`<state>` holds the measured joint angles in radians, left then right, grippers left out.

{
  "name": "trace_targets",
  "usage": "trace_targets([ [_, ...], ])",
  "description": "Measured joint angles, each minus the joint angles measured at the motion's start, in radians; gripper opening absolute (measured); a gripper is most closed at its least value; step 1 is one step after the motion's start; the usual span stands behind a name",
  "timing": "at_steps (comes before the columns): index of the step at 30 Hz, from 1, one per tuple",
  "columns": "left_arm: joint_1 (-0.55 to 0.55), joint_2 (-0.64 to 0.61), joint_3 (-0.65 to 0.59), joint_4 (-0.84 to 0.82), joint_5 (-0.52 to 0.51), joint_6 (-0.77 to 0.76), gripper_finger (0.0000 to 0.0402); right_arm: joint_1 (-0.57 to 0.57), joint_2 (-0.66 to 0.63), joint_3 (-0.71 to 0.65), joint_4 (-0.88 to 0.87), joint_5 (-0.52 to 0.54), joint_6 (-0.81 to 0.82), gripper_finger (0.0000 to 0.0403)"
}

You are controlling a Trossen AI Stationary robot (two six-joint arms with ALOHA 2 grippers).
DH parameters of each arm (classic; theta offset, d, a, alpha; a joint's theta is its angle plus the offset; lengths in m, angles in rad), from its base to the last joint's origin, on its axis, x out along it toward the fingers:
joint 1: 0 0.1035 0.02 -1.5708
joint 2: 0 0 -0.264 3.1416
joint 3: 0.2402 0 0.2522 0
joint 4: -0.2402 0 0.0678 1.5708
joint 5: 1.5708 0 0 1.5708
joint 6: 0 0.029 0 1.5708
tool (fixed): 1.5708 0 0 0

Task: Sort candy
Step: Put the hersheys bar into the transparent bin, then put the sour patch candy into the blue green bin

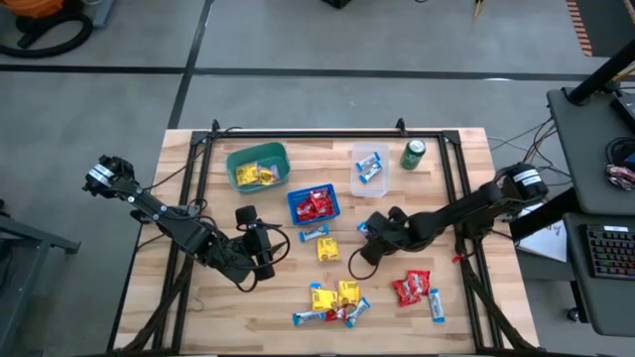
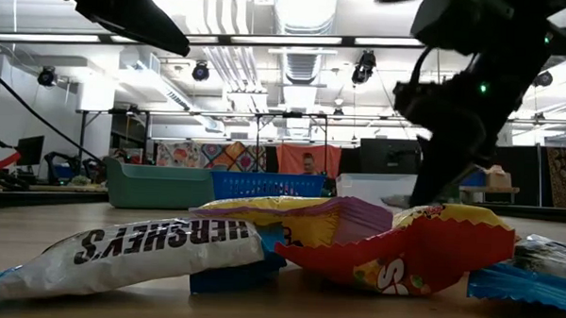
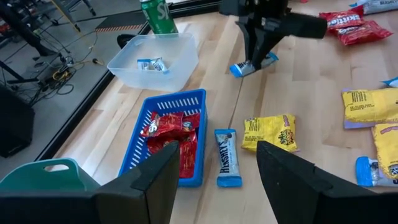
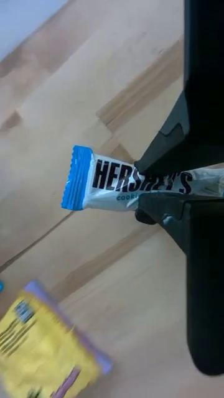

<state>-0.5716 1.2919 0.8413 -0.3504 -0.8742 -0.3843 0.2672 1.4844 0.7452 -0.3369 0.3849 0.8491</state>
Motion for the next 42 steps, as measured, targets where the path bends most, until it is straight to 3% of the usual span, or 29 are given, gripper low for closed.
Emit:
trace_targets([
  [7, 0.0, 0.0, 0.0, 0.007, -0.008, -0.021, 0.0196, -0.012, -0.112, 0.001, 0.066, 0.005, -0.054, 0.0042],
  [12, 0.0, 0.0, 0.0, 0.016, -0.008, -0.026, 0.0196, -0.079, -0.196, 0.002, 0.145, 0.011, -0.144, 0.0042],
  [21, 0.0, 0.0, 0.0, 0.026, -0.01, -0.055, 0.0196, -0.399, -0.261, 0.003, 0.14, 0.114, -0.284, 0.0042],
  [26, 0.0, 0.0, 0.0, 0.026, -0.009, -0.074, 0.0196, -0.58, -0.218, 0.003, 0.14, 0.11, -0.326, 0.0042],
  [29, 0.0, 0.0, 0.0, 0.026, -0.009, -0.081, 0.0196, -0.638, -0.192, 0.003, 0.142, 0.05, -0.337, 0.0046],
  [42, 0.0, 0.0, 0.0, 0.025, -0.006, -0.116, 0.0196, -0.667, -0.163, 0.003, 0.144, 0.002, -0.351, 0.0168],
])
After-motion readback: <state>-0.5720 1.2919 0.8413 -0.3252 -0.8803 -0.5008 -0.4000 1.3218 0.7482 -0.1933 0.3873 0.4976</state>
